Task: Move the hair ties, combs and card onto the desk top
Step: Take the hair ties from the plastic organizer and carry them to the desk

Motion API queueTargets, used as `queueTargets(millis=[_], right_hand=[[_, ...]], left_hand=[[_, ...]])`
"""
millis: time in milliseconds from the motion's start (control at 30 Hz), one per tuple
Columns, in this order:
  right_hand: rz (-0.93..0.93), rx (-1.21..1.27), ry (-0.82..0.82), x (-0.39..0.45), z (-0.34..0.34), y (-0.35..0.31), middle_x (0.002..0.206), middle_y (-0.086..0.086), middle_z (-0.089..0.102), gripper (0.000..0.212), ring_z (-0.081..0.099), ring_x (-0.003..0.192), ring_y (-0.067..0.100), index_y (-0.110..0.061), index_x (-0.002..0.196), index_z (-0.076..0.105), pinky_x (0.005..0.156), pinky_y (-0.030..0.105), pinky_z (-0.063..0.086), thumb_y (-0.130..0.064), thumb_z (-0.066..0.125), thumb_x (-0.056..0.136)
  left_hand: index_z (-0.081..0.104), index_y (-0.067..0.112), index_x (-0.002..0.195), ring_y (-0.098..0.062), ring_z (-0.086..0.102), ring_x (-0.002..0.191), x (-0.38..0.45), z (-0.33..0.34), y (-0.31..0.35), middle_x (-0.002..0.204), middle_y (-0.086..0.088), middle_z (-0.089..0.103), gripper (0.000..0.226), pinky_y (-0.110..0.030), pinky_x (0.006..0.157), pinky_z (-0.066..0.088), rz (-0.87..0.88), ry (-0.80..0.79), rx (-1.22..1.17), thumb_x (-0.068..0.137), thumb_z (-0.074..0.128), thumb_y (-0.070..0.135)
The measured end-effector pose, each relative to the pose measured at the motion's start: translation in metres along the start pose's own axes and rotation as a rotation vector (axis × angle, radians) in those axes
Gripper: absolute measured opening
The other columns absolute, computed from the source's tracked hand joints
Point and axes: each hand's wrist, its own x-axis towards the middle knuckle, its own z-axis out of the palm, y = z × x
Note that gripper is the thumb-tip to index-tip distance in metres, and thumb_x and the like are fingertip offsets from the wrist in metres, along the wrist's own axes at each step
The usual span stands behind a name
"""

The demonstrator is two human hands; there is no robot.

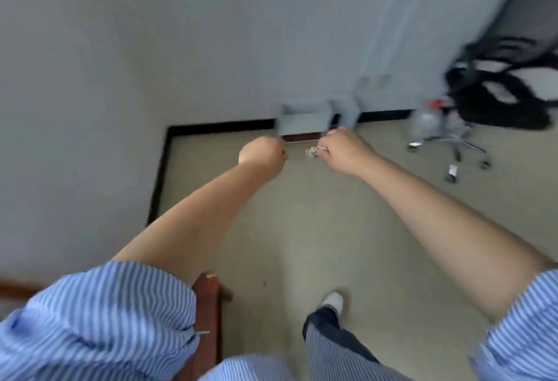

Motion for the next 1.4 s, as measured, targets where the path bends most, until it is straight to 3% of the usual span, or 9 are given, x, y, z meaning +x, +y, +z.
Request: queueTargets(millis=[267,600,800,867,933,1033,1267,1333,1400], right_hand=[[0.651,-0.048,0.112,-0.219,-0.068,0.284,0.116,0.023,0.062,0.031,0.056,0.11,0.032,0.0,0.107,0.063,0.09,0.036,0.046,-0.022,0.043,0.095],[1.184,0.0,0.181,-0.473,-0.109,0.521,0.111,0.019,0.064,0.029,0.054,0.109,0.031,-0.002,0.1,0.066,0.087,0.037,0.046,-0.02,0.043,0.095],[1.334,0.133,0.169,-0.539,-0.094,0.682,0.101,0.019,0.067,0.029,0.06,0.096,0.029,0.003,0.096,0.066,0.071,0.032,0.044,-0.014,0.042,0.094],[1.371,0.2,0.184,-0.553,-0.087,0.744,0.077,0.009,0.067,0.028,0.062,0.071,0.021,0.002,0.093,0.067,0.054,0.019,0.04,-0.012,0.043,0.093],[1.429,0.298,0.202,-0.567,-0.085,0.807,0.054,-0.009,0.049,0.027,0.046,0.048,0.003,0.0,0.089,0.069,0.039,0.013,0.03,-0.009,0.043,0.09],[1.504,0.323,0.16,-0.59,-0.083,0.893,0.051,-0.014,0.039,0.03,0.037,0.044,-0.001,-0.001,0.089,0.069,0.04,0.014,0.023,-0.007,0.04,0.09],[1.631,0.401,0.211,-0.677,-0.083,1.071,0.056,-0.007,0.05,0.031,0.047,0.051,0.007,-0.003,0.093,0.069,0.044,0.016,0.028,-0.011,0.04,0.092],[1.651,0.392,0.212,-0.707,-0.082,1.127,0.069,0.003,0.063,0.031,0.059,0.064,0.015,-0.002,0.096,0.069,0.054,0.018,0.035,-0.013,0.041,0.092],[1.657,0.414,0.199,-0.738,-0.078,1.19,0.065,0.003,0.058,0.03,0.055,0.061,0.015,0.0,0.094,0.069,0.052,0.019,0.034,-0.013,0.041,0.093]], left_hand=[[0.063,0.008,0.111,-0.033,0.056,0.111,0.053,0.047,0.356,0.12,-0.018,0.062,0.025,-0.036,0.087,0.049,0.69,-0.097,0.081,0.096,0.045,0.017],[0.066,0.01,0.108,-0.035,0.057,0.108,0.039,0.124,0.749,0.119,-0.02,0.061,0.025,-0.036,0.086,0.049,1.155,-0.115,0.157,0.095,0.047,0.019],[0.066,0.01,0.108,-0.033,0.058,0.108,0.055,0.193,0.932,0.118,-0.017,0.062,0.026,-0.036,0.086,0.05,1.31,-0.15,0.22,0.096,0.044,0.017],[0.066,0.009,0.109,-0.033,0.058,0.108,0.069,0.219,0.993,0.118,-0.016,0.063,0.026,-0.035,0.086,0.05,1.355,-0.169,0.252,0.096,0.043,0.015],[0.065,0.008,0.109,-0.032,0.058,0.108,0.085,0.242,1.056,0.118,-0.016,0.063,0.027,-0.035,0.085,0.05,1.398,-0.201,0.291,0.096,0.042,0.014],[0.064,0.005,0.107,-0.031,0.058,0.106,0.108,0.271,1.147,0.117,-0.016,0.062,0.028,-0.036,0.084,0.049,1.437,-0.245,0.373,0.097,0.04,0.012],[0.064,0.004,0.107,-0.031,0.058,0.107,0.135,0.332,1.358,0.118,-0.015,0.062,0.028,-0.036,0.086,0.049,1.498,-0.285,0.426,0.094,0.04,0.009],[0.063,0.004,0.11,-0.032,0.057,0.108,0.138,0.356,1.42,0.12,-0.017,0.06,0.028,-0.036,0.086,0.049,1.506,-0.291,0.431,0.095,0.04,0.01],[0.063,0.003,0.11,-0.032,0.056,0.109,0.141,0.38,1.483,0.121,-0.017,0.059,0.028,-0.034,0.084,0.047,1.509,-0.307,0.424,0.095,0.04,0.01]])
